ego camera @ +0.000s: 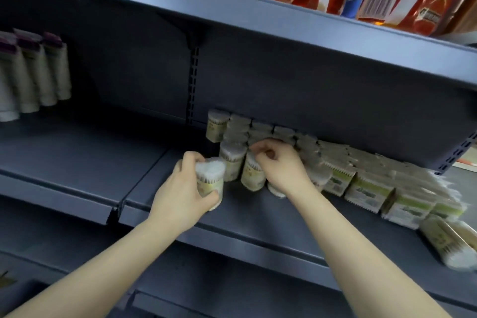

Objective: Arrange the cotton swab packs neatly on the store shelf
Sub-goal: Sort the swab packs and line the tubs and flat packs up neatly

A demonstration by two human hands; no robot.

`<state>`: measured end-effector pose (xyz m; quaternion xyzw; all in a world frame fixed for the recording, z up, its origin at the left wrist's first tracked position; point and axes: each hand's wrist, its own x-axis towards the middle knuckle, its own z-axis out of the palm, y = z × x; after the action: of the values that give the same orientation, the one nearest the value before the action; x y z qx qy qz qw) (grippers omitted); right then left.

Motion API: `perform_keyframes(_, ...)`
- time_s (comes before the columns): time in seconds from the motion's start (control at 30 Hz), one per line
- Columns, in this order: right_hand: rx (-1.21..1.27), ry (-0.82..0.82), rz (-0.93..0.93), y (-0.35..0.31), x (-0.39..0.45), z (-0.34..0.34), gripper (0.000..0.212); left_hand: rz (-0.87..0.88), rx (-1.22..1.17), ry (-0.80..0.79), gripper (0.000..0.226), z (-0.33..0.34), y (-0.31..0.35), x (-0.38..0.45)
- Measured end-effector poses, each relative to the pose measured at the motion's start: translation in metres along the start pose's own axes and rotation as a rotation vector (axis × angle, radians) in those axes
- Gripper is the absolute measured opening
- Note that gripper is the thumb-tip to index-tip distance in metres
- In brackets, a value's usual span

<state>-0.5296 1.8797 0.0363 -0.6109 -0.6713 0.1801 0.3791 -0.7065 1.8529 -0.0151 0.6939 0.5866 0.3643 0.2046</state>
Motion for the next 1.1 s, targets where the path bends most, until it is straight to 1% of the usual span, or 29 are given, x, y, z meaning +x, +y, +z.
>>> perform_keyframes(0.1, -0.081, 0.031, -0.022, -0.003, 0.003, 0.006, 0.027, -0.002, 0.063, 0.047, 0.052, -0.005, -0.012, 0.002)
perform_keyframes(0.17, -0.119, 0.038, -0.016, -0.003, 0.007, 0.009, 0.027, 0.011, 0.111, 0.059, 0.054, -0.007, -0.019, 0.004)
perform_keyframes(0.33, -0.204, 0.055, -0.051, -0.002, 0.021, 0.019, 0.027, 0.003, 0.118, 0.057, 0.055, -0.009, -0.028, 0.014)
perform_keyframes(0.4, -0.214, 0.068, -0.045, -0.002, 0.025, 0.022, 0.027, 0.037, 0.134, 0.083, 0.055, -0.009, -0.031, 0.018)
perform_keyframes(0.47, -0.214, 0.076, -0.048, -0.003, 0.029, 0.026, 0.029, 0.129, 0.151, 0.149, 0.049, -0.009, -0.035, 0.020)
perform_keyframes(0.53, -0.241, 0.056, -0.057, -0.003, 0.034, 0.028, 0.030, 0.262, 0.184, 0.202, 0.048, -0.009, -0.038, 0.022)
perform_keyframes(0.63, -0.248, 0.016, -0.046, -0.004, 0.040, 0.030, 0.032, 0.382, 0.228, 0.200, 0.044, -0.005, -0.043, 0.026)
perform_keyframes(0.83, -0.312, -0.081, -0.031, -0.013, 0.055, 0.034, 0.031, 0.449, 0.202, 0.154, 0.040, -0.008, -0.051, 0.042)
perform_keyframes(1.0, -0.352, -0.174, 0.039, -0.011, 0.069, 0.041, 0.042, 0.432, 0.206, 0.157, 0.041, -0.008, -0.052, 0.061)
perform_keyframes(1.1, -0.394, -0.199, 0.046, -0.009, 0.076, 0.044, 0.039, 0.469, 0.201, 0.163, 0.040, -0.006, -0.051, 0.073)
